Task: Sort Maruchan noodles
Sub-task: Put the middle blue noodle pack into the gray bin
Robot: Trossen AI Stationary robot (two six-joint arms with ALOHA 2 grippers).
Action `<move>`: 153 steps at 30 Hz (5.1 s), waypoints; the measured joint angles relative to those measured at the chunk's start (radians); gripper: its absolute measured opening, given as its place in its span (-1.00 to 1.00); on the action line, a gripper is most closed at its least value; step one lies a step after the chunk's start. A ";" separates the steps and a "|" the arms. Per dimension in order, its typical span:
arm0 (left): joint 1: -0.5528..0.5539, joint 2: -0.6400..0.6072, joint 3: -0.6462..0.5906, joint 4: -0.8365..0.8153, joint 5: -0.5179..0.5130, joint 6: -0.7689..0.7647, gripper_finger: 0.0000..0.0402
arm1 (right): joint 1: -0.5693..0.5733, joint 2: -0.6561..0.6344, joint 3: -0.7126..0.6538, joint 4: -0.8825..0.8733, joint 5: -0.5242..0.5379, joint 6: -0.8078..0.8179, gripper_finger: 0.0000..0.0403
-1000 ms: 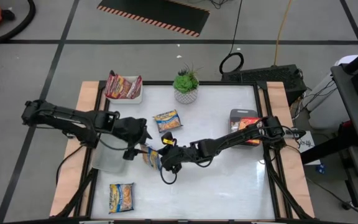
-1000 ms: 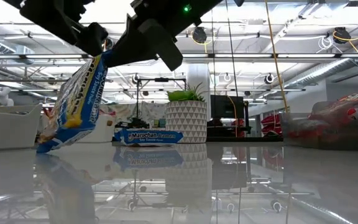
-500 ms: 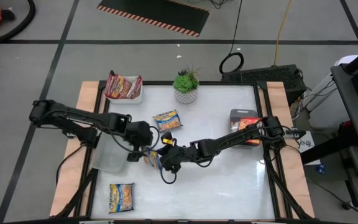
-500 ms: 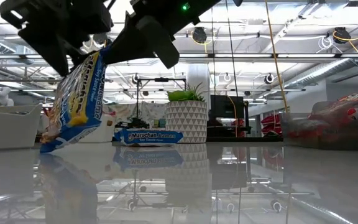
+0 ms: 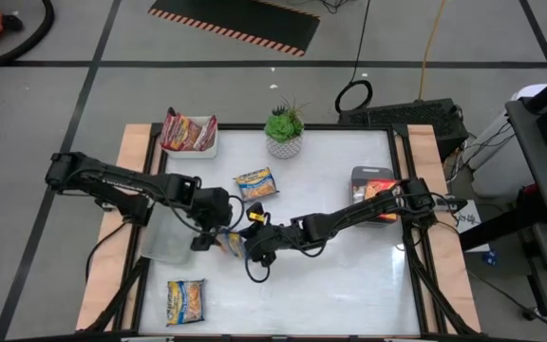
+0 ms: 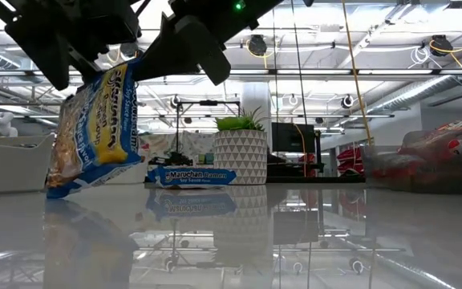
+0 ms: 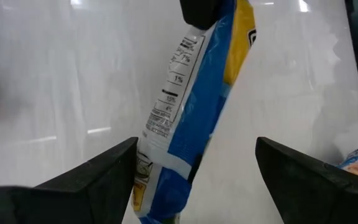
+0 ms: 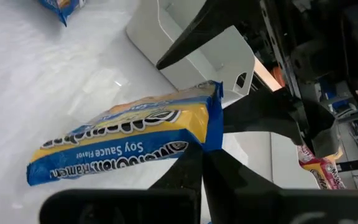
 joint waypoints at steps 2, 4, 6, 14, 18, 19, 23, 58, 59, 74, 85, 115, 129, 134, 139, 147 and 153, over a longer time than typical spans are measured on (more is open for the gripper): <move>-0.012 0.000 0.000 0.000 0.000 -0.014 0.62 | 0.000 0.000 0.000 0.010 0.000 -0.006 -1.00; -0.027 0.000 0.000 0.000 0.000 -0.018 0.62 | -0.001 0.000 0.000 0.014 0.000 -0.019 -1.00; -0.045 0.000 0.000 0.000 0.000 -0.014 0.62 | -0.001 0.000 0.000 0.014 0.000 -0.035 -1.00; -0.090 0.000 0.000 0.036 -0.086 0.008 0.62 | -0.002 0.000 0.000 0.018 0.000 -0.059 -1.00; -0.092 0.000 0.000 0.061 -0.153 -0.039 0.59 | -0.002 0.000 0.000 0.018 0.001 -0.061 -1.00; -0.092 0.000 0.000 0.059 -0.190 -0.062 0.55 | -0.002 0.000 0.000 0.018 0.001 -0.060 -1.00; -0.092 -0.001 0.000 0.017 -0.325 -0.179 0.31 | -0.002 0.000 0.000 0.017 0.004 -0.035 -1.00; -0.252 -0.006 0.000 0.036 -0.443 -0.254 -0.32 | 0.007 -0.099 0.001 -0.081 0.115 0.257 -0.38; -0.257 -0.006 0.000 0.037 -0.444 -0.256 -0.32 | 0.007 -0.115 0.001 -0.119 0.114 0.295 -0.35; -0.257 -0.006 0.000 0.034 -0.493 -0.341 -0.32 | 0.029 -0.158 -0.227 -0.170 0.002 1.085 0.03; -0.238 -0.006 0.000 0.051 -0.494 -0.340 -0.33 | 0.046 -0.159 -0.428 0.355 -0.075 0.993 0.43; -0.255 -0.006 0.000 0.089 -0.452 -0.358 -0.33 | -0.013 0.178 -0.288 0.658 -0.194 0.940 0.50; -0.307 -0.006 0.001 0.088 -0.450 -0.378 -0.33 | -0.006 0.185 -0.173 0.521 -0.183 0.790 -0.05; -0.340 -0.006 0.001 0.099 -0.453 -0.402 -0.32 | -0.007 0.150 -0.173 0.469 -0.184 0.775 -0.40; -0.363 -0.006 0.001 0.116 -0.465 -0.412 -0.32 | -0.006 0.133 -0.175 0.462 -0.192 0.749 -0.51; -0.368 -0.014 0.012 0.089 -0.468 -0.421 -0.19 | -0.011 0.053 -0.176 0.391 -0.188 0.717 -0.42; -0.375 -0.076 0.078 0.055 -0.536 -0.436 0.06 | -0.014 -0.076 -0.174 0.237 -0.174 0.674 -0.47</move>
